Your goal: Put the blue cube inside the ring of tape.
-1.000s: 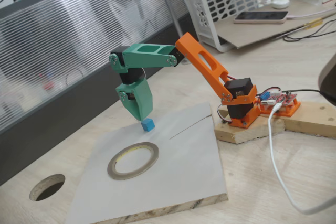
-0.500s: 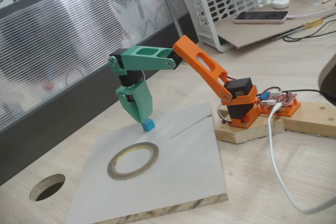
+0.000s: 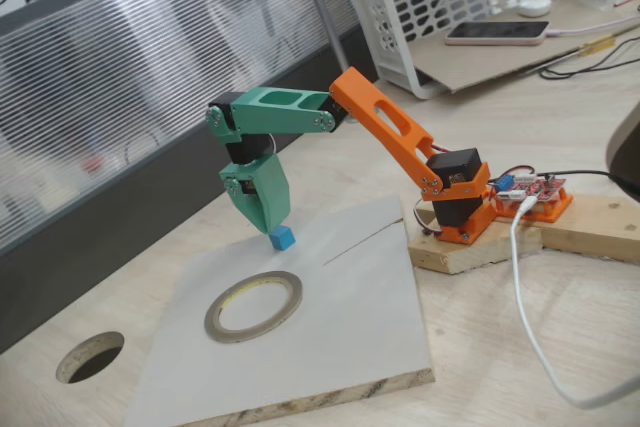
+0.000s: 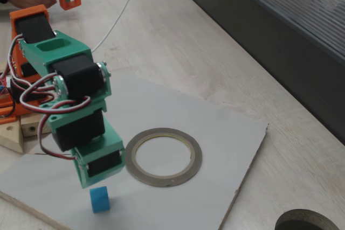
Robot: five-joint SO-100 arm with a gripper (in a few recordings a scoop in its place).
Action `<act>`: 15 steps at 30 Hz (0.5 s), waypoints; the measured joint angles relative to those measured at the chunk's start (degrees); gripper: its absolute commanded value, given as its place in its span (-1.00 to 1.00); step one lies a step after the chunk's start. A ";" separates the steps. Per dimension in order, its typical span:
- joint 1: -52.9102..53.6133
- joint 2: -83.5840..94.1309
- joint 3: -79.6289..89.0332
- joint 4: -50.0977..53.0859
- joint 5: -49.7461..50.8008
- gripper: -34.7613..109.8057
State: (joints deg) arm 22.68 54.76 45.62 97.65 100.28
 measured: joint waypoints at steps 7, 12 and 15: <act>0.00 0.00 0.00 -0.26 0.00 -0.51; 0.00 0.00 0.00 -0.26 0.00 -0.51; 0.00 0.00 0.00 -0.26 0.00 -0.50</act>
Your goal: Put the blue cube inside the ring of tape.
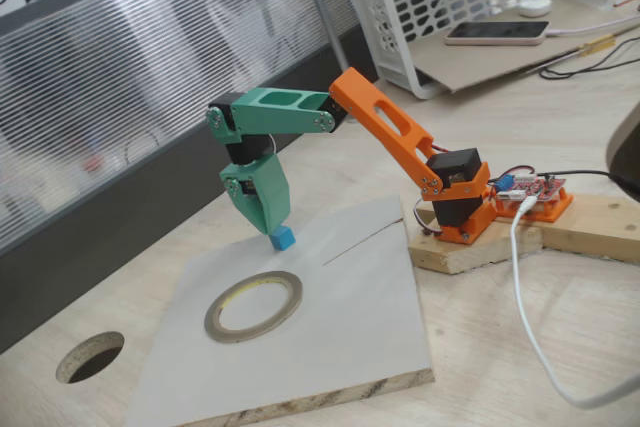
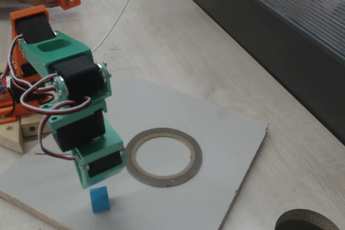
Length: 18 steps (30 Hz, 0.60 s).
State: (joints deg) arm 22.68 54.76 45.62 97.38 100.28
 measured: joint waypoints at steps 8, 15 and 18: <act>0.00 0.00 0.00 0.09 0.18 -0.50; 0.00 0.00 0.00 0.09 0.09 -0.15; 0.00 0.00 0.00 0.18 0.00 0.09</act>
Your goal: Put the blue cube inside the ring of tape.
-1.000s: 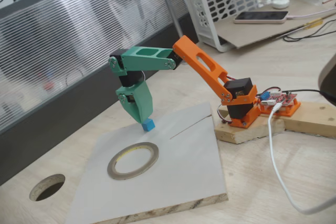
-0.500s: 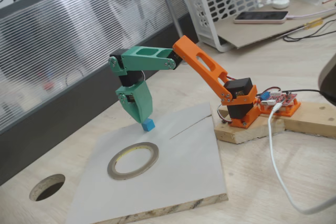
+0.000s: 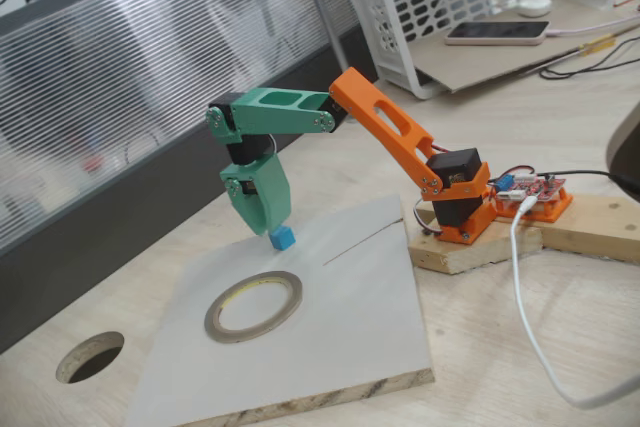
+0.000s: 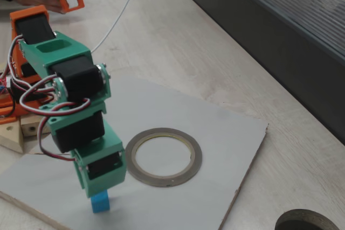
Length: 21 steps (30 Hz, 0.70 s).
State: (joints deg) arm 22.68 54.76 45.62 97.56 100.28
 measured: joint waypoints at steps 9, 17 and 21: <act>0.00 0.00 0.00 0.00 0.00 0.44; 0.00 0.00 0.00 0.00 0.18 0.44; 0.00 0.00 0.00 0.00 0.44 0.44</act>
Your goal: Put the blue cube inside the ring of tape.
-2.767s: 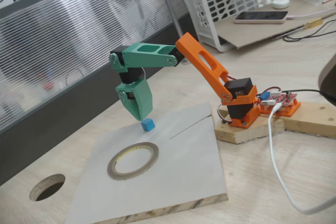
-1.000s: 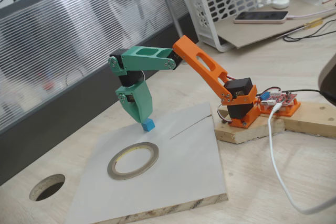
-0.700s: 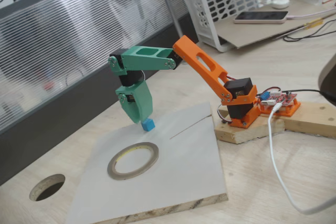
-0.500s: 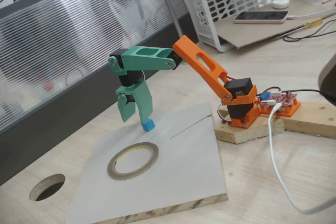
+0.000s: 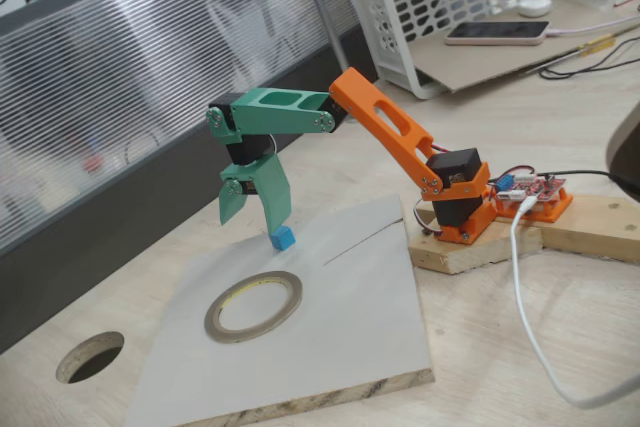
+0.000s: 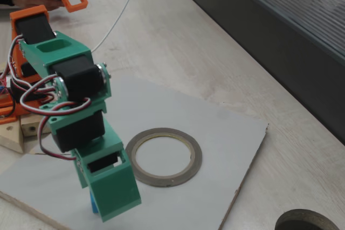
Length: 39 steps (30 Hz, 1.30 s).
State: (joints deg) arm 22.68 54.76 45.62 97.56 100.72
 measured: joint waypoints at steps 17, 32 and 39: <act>-0.09 -0.44 0.00 4.83 0.00 0.44; 0.18 -5.01 -0.26 4.83 0.00 0.44; 0.09 -5.01 -0.26 4.83 0.00 0.44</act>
State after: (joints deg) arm 22.76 49.75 45.35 102.39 100.72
